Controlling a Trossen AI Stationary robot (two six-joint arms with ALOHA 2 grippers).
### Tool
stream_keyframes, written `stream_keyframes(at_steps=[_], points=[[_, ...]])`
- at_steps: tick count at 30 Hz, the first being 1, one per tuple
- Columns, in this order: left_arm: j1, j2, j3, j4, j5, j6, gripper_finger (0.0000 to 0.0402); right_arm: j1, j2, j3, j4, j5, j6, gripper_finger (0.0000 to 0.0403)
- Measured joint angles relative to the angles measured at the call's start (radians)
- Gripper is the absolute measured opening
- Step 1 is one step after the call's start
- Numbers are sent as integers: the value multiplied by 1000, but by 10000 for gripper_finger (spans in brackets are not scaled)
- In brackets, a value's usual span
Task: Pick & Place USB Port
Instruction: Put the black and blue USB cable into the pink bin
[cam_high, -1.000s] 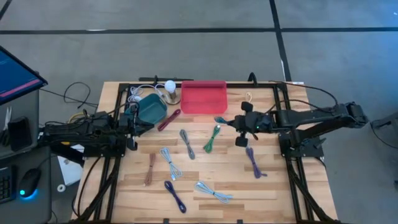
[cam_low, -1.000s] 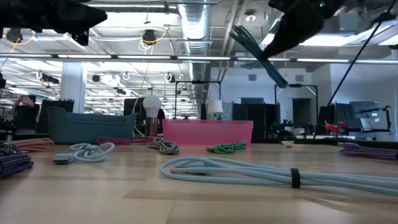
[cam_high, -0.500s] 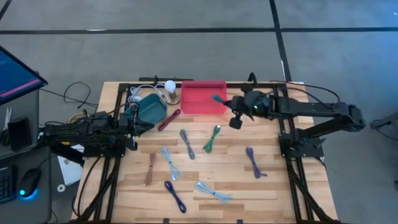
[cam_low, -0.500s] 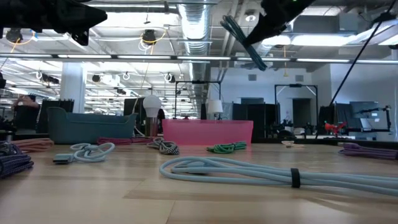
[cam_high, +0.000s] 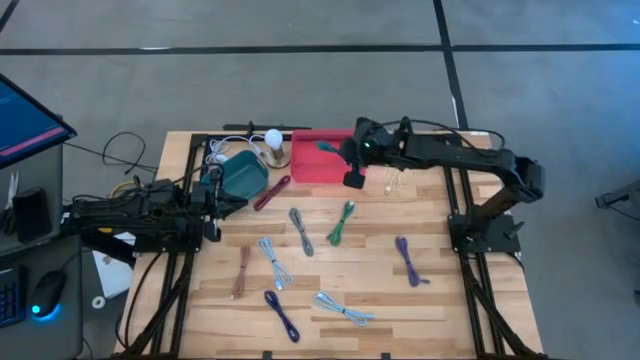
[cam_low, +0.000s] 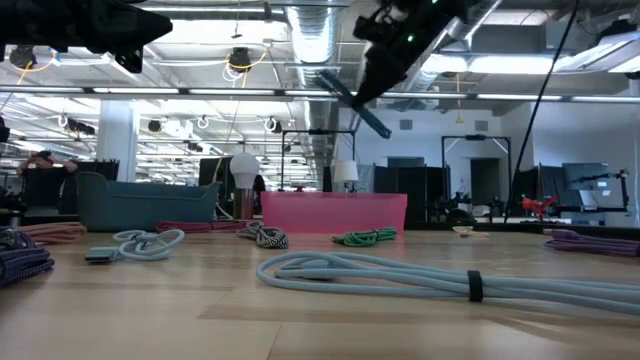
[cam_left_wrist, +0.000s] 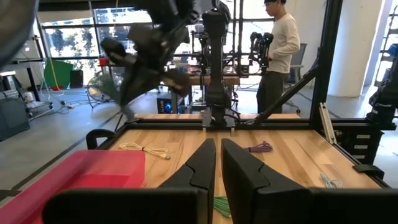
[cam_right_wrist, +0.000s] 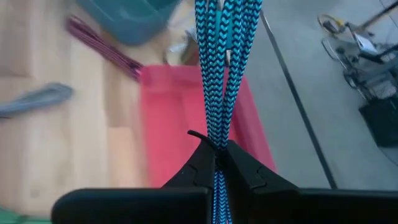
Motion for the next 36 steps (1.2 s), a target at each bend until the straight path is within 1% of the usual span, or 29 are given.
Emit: stream_keyframes(at_steps=[7,11,14,20,27,36], points=[[0,0,0,0,0,0,26,-91,101,31,41,-72,-1,3],[0,0,0,0,0,0,26,-122,161,61,53,-83,0,3],[0,0,0,0,0,0,26,-144,211,83,48,-125,0,3],[0,0,0,0,0,0,26,-171,307,121,54,-142,2,3],[0,0,0,0,0,0,26,-188,391,126,42,-157,2,3],[0,0,0,0,0,0,26,-187,436,124,42,-162,6,3]])
